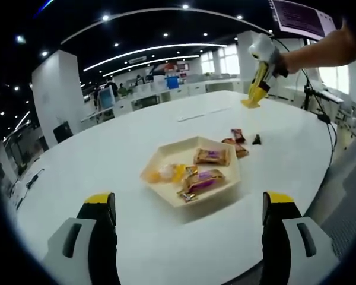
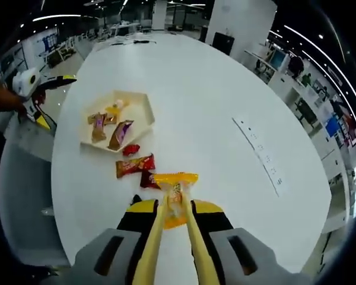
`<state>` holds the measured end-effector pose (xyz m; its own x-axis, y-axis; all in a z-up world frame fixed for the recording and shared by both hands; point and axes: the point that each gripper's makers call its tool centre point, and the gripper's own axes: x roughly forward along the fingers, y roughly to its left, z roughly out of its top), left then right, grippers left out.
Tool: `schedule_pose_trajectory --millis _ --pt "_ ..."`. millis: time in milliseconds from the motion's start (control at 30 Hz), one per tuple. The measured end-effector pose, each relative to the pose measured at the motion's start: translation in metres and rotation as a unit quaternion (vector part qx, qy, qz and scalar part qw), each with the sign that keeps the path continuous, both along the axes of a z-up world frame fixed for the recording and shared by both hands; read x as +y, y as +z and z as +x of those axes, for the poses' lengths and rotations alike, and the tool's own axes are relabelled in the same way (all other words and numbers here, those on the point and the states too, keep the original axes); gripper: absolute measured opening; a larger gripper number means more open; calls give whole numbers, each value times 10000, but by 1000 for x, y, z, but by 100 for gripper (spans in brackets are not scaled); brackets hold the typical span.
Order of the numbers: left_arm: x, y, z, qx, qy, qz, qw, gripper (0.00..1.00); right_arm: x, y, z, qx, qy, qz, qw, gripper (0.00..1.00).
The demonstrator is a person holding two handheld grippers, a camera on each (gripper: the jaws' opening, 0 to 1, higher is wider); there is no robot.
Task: Place the target food into the container with the food tongs after gripping and lifting it, then release it inside without dropping or visibly crushing the food.
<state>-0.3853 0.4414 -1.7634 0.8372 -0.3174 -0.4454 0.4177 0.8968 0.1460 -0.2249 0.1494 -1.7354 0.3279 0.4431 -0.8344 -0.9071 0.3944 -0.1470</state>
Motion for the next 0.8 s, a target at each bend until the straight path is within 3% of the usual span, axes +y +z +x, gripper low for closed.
schedule_pose_trajectory --millis 67,400,800 --pt "4 -4 1 17 48 176 9998 99 6 3 1 -19 11 -21 10000 20" --pt "-3 1 -1 -9 -78 -87 9999 98 41 4 -9 83 281 -105 9995 20" --pt "-7 -3 -3 50 -228 71 9997 98 84 14 -11 67 639 -227 9977 20"
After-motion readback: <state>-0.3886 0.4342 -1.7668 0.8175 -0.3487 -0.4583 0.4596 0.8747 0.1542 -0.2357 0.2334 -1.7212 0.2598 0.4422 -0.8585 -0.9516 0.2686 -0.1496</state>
